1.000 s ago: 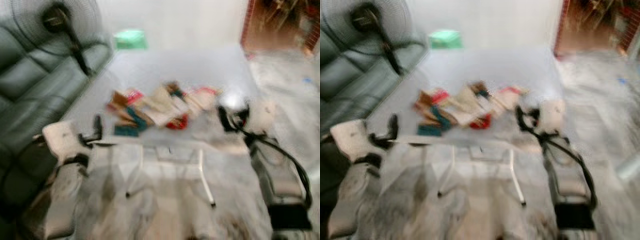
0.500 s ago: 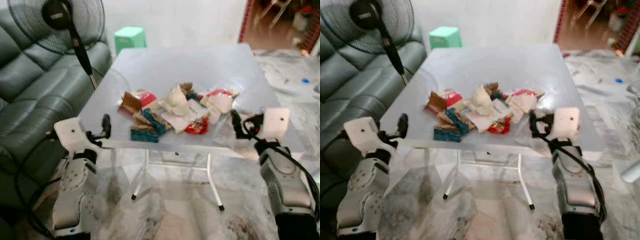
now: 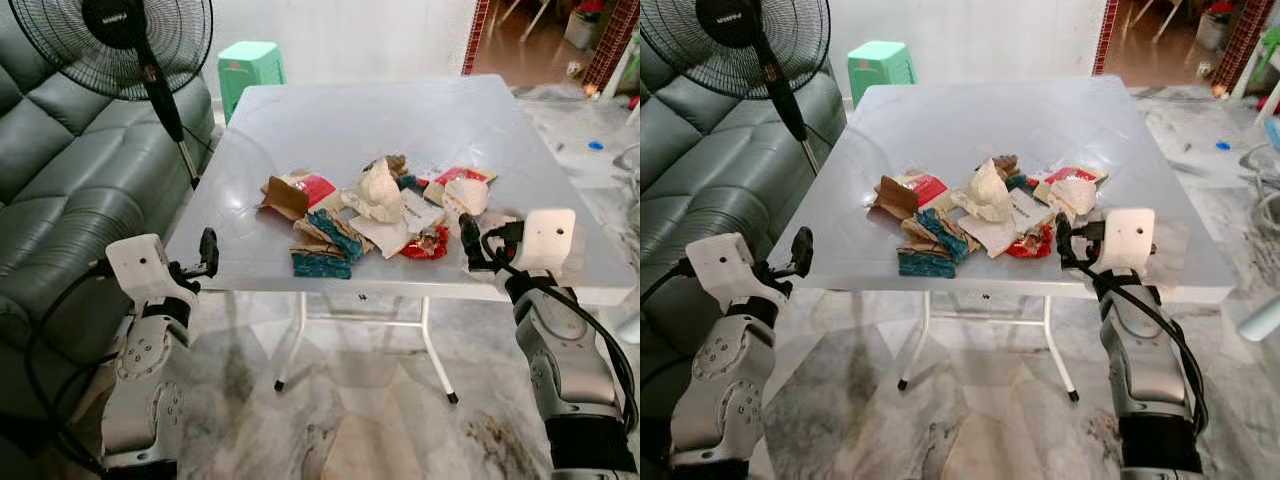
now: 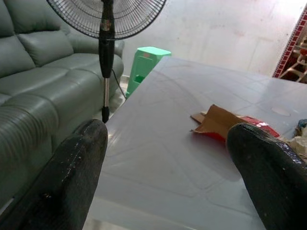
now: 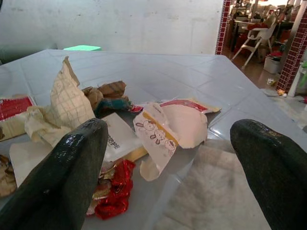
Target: Picking trash to rubbish bin
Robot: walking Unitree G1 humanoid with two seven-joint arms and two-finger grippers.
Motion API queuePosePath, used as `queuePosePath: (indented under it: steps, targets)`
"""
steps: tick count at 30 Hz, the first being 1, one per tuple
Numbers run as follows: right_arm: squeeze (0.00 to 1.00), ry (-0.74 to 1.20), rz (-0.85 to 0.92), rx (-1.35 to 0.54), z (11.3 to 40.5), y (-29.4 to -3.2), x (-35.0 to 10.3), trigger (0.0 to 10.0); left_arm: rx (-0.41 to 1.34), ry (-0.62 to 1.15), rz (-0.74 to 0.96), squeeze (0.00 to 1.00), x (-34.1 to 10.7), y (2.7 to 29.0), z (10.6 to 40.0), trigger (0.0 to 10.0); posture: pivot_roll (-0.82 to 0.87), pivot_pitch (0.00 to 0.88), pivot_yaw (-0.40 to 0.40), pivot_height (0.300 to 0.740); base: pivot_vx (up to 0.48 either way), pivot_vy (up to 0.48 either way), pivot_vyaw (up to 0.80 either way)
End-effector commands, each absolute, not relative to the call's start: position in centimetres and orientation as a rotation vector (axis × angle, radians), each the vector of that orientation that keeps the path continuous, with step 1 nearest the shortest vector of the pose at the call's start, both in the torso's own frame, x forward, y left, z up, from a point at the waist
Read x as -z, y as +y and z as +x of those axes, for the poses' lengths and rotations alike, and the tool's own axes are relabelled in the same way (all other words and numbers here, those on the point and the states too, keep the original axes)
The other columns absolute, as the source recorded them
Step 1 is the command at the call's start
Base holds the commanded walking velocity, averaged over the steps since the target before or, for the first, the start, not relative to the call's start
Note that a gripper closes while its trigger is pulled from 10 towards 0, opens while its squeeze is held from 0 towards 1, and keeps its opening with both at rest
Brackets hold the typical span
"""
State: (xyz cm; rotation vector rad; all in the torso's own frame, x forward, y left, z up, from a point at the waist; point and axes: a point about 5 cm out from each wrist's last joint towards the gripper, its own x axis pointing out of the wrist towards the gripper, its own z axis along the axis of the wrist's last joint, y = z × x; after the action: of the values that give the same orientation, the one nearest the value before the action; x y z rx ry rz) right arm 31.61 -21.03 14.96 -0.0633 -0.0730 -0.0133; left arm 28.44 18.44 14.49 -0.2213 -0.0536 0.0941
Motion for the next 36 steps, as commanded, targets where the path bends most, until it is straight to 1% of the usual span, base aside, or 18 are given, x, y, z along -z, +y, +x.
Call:
queuePosePath:
  steps: [1, 4, 14, 18, 24, 36]
  targets:
    - [0.0, -0.082, -0.061, 0.022, 31.4, -21.2, -15.2, 10.0, -0.08, -0.056, -0.24, 0.0, -14.6, 18.2, 28.9, 10.0, -0.02, 0.024, 0.063, 0.74, 0.0, 0.48, 0.0]
    - [0.0, -0.086, -0.061, 0.021, 31.3, -21.2, -15.2, 10.0, -0.087, -0.043, -0.26, 0.0, -14.5, 18.2, 29.1, 10.0, -0.02, 0.024, 0.063, 0.74, 0.0, 0.48, 0.0]
    - [0.0, -0.106, -0.067, 0.019, 31.6, -20.8, -15.5, 10.0, -0.068, -0.01, -0.237, 0.0, -14.3, 18.1, 29.3, 10.0, -0.01, 0.023, 0.076, 0.74, 0.0, 0.48, 0.0]
    - [0.0, -0.107, -0.064, 0.02, 31.6, -20.5, -15.4, 10.0, -0.06, -0.025, -0.203, 0.0, -14.6, 18.3, 29.4, 10.0, 0.0, 0.021, 0.081, 0.74, 0.0, 0.479, 0.0]
    - [0.0, -0.108, -0.062, 0.025, 31.6, -20.4, -15.2, 10.0, -0.045, -0.02, -0.203, 0.0, -14.7, 18.1, 29.6, 10.0, 0.0, 0.02, 0.088, 0.74, 0.0, 0.476, 0.0]
    - [0.0, -0.122, -0.071, 0.023, 31.8, -20.1, -15.4, 10.0, 0.033, -0.059, -0.168, 0.0, -15.4, 17.3, 29.4, 10.0, 0.01, 0.025, 0.087, 0.74, 0.0, 0.0, 0.0]
